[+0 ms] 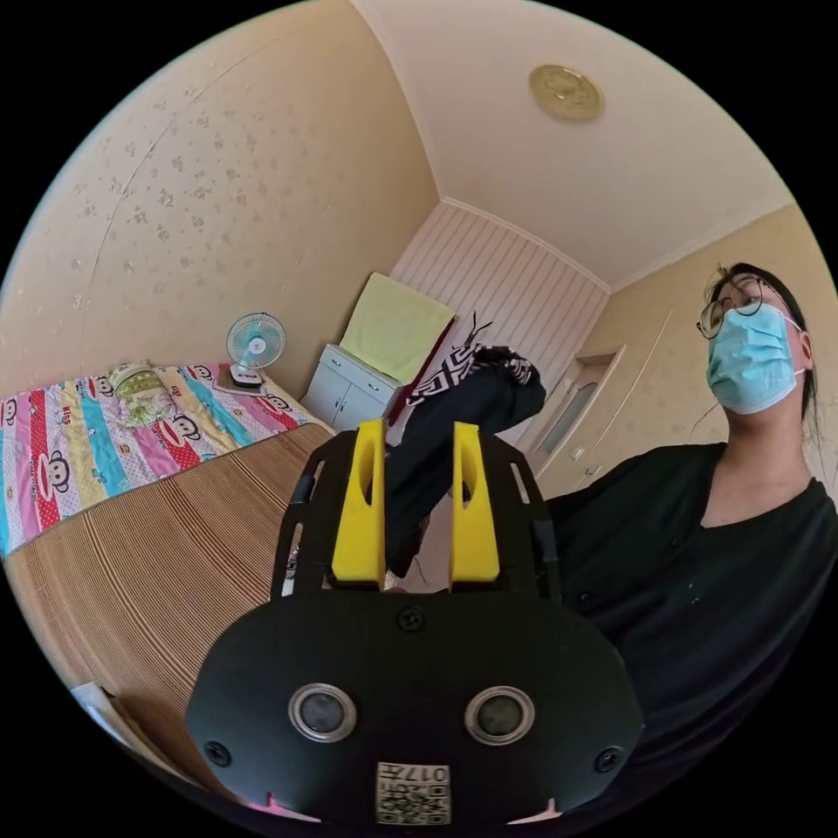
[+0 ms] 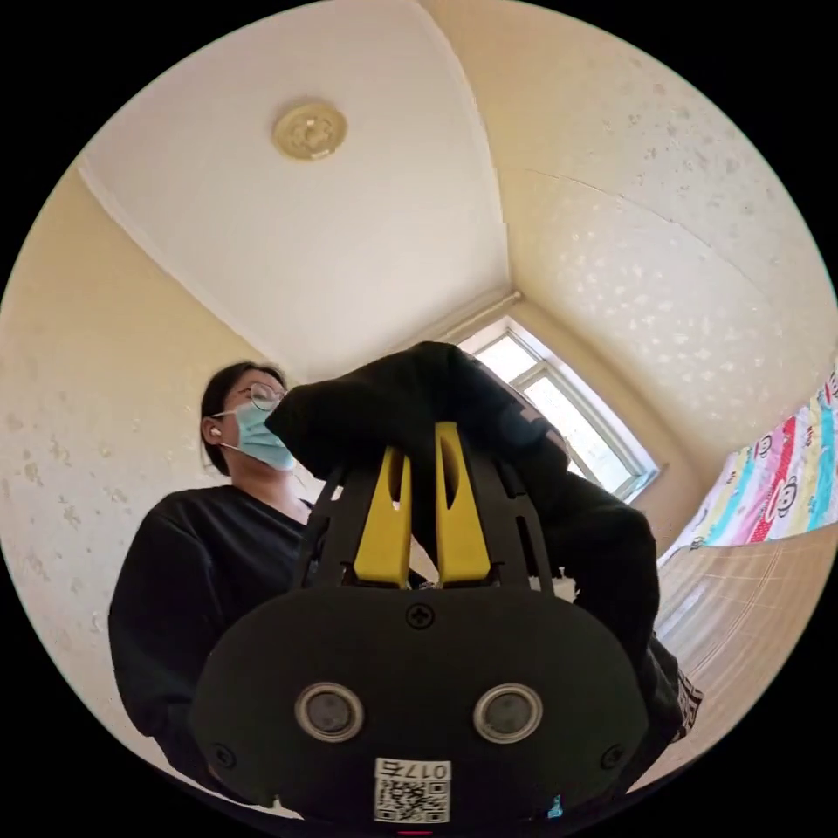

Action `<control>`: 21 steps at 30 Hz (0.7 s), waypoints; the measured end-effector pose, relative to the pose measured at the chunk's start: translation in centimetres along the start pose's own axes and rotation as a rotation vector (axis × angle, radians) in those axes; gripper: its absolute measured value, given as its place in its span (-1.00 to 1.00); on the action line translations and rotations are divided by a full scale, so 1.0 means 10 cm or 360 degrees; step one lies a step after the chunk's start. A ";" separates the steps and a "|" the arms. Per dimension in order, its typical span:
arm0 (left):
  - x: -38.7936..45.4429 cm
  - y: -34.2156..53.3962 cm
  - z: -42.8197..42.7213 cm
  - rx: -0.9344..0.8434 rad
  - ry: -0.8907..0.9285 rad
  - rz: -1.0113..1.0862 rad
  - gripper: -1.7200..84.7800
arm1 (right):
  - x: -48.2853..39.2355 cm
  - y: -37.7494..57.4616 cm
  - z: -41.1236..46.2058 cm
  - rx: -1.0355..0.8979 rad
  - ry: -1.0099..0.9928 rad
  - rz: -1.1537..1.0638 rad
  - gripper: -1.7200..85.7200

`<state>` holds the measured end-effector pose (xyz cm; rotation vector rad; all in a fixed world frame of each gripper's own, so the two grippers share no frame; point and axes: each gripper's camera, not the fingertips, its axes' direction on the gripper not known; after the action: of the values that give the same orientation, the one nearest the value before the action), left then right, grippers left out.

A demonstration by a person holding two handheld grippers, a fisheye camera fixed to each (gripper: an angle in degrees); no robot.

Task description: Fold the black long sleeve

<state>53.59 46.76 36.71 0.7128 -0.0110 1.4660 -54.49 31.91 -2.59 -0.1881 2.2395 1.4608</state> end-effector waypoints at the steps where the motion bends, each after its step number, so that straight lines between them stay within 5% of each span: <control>1: 0.01 0.00 0.05 -0.0011 0.0019 0.0013 -0.69 | 0.04 0.00 0.00 -0.0003 -0.0032 0.0023 -0.83; 8: 0.21 -0.06 0.23 -0.0092 -0.0094 0.0183 -0.66 | 0.46 0.04 0.44 -0.0345 -0.0014 0.0356 -0.82; 12: 0.35 0.01 0.10 0.0087 -0.0129 0.0294 -0.66 | 0.69 0.13 0.72 -0.0495 -0.0027 0.0525 -0.82; 21: 0.45 0.16 -0.28 0.0448 -0.0149 0.0434 -0.98 | 1.00 0.42 1.17 -0.0923 0.0424 0.0727 -0.79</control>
<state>51.61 51.91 37.06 1.0405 0.0281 1.7128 -61.35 45.51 -7.41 -0.0495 2.0732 2.4439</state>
